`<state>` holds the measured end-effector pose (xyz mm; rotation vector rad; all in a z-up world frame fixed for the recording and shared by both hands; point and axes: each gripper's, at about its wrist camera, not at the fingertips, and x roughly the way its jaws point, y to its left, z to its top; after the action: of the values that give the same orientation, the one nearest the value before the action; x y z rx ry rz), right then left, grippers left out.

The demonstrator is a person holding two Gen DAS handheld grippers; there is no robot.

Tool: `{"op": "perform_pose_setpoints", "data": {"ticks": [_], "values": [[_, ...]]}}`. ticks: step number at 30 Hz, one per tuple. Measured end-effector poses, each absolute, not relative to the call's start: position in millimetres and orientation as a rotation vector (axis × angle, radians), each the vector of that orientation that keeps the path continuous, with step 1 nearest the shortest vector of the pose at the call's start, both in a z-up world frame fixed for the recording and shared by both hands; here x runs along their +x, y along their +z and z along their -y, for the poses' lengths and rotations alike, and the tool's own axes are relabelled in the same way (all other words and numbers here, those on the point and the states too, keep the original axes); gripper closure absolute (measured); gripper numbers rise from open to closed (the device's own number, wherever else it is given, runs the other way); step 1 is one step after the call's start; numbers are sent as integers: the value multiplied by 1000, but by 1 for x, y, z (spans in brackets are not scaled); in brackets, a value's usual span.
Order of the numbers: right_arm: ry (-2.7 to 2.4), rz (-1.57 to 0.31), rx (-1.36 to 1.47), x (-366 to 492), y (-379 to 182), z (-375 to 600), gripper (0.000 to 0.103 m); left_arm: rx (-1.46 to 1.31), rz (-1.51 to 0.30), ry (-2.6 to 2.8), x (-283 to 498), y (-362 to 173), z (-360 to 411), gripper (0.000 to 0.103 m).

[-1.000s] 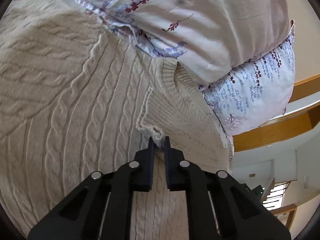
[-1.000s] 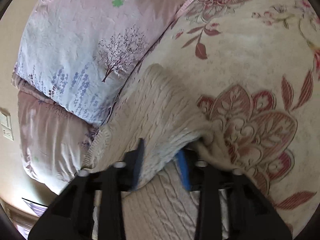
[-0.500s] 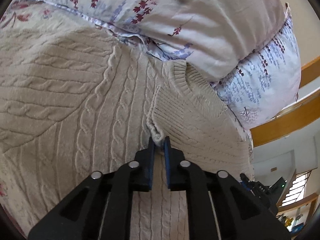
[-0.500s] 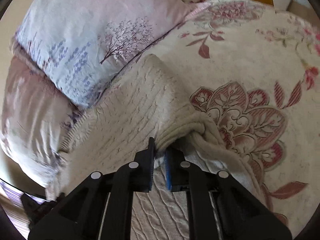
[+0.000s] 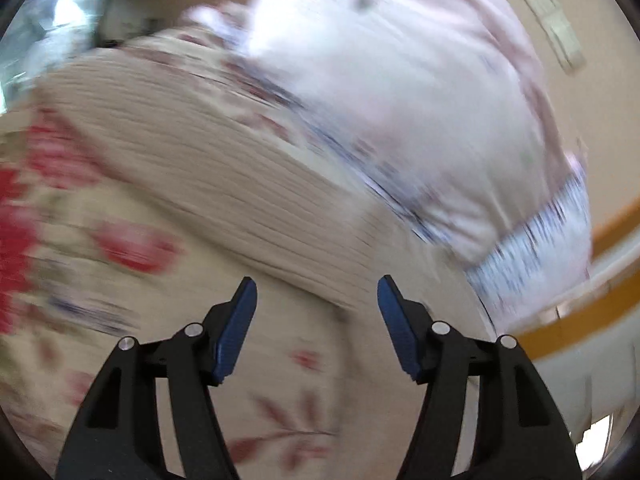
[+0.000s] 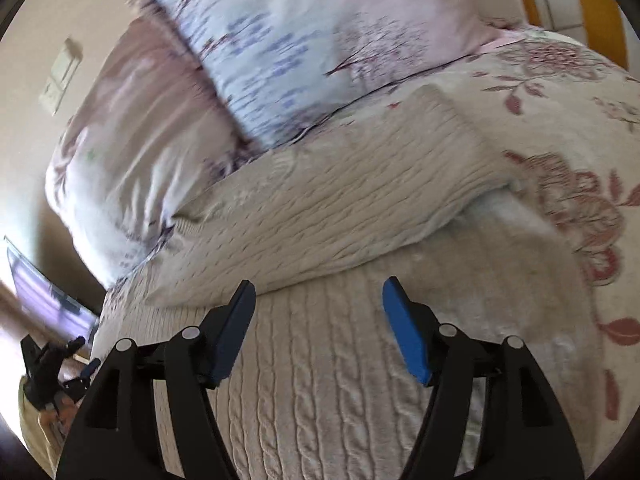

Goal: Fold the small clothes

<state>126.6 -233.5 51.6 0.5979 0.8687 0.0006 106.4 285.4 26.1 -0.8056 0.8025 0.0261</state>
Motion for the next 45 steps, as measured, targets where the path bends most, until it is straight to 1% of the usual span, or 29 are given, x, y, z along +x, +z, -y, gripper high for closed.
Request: {"op": "perform_pose_setpoints", "data": {"ticks": [4, 6, 8, 9, 12, 14, 16, 19, 24, 25, 26, 28, 29, 32, 37, 39, 42, 45], "values": [[23, -874, 577, 128, 53, 229, 33, -878, -788, 158, 101, 19, -322, 42], [29, -872, 581, 127, 53, 230, 33, -931, -776, 193, 100, 13, -337, 45], [34, -870, 589, 126, 52, 230, 32, -996, -766, 218, 99, 6, -351, 46], [36, -869, 592, 126, 52, 231, 32, -1036, -752, 215, 99, 3, -356, 49], [37, -869, 596, 125, 51, 231, 32, -1084, -725, 221, 100, 0, -366, 52], [37, -869, 595, 125, 51, 231, 32, -1124, -705, 229, 102, -3, -372, 57], [37, -869, 597, 125, 52, 231, 32, -1180, -684, 237, 102, -8, -380, 66], [37, -868, 599, 126, 52, 231, 32, -1251, -654, 255, 102, -15, -392, 75], [39, -868, 600, 126, 52, 231, 32, -1304, -617, 277, 100, -22, -404, 86], [38, -868, 600, 126, 52, 231, 32, -1304, -614, 279, 101, -23, -405, 90], [37, -867, 600, 126, 52, 230, 32, -1302, -613, 280, 101, -23, -406, 91], [37, -867, 602, 125, 52, 230, 32, -1302, -620, 283, 103, -24, -407, 97], [37, -867, 602, 125, 52, 230, 32, -1299, -621, 283, 103, -23, -407, 97], [38, -865, 606, 125, 52, 230, 32, -1250, -591, 280, 103, -9, -400, 98], [45, -863, 613, 125, 53, 230, 32, -1180, -525, 165, 110, 35, -373, 98], [46, -863, 616, 125, 52, 231, 32, -1133, -511, 101, 116, 55, -352, 98], [44, -862, 618, 125, 52, 230, 32, -1042, -509, -39, 130, 85, -300, 98], [38, -871, 601, 126, 52, 228, 32, -971, -542, -185, 148, 99, -241, 98]]}}
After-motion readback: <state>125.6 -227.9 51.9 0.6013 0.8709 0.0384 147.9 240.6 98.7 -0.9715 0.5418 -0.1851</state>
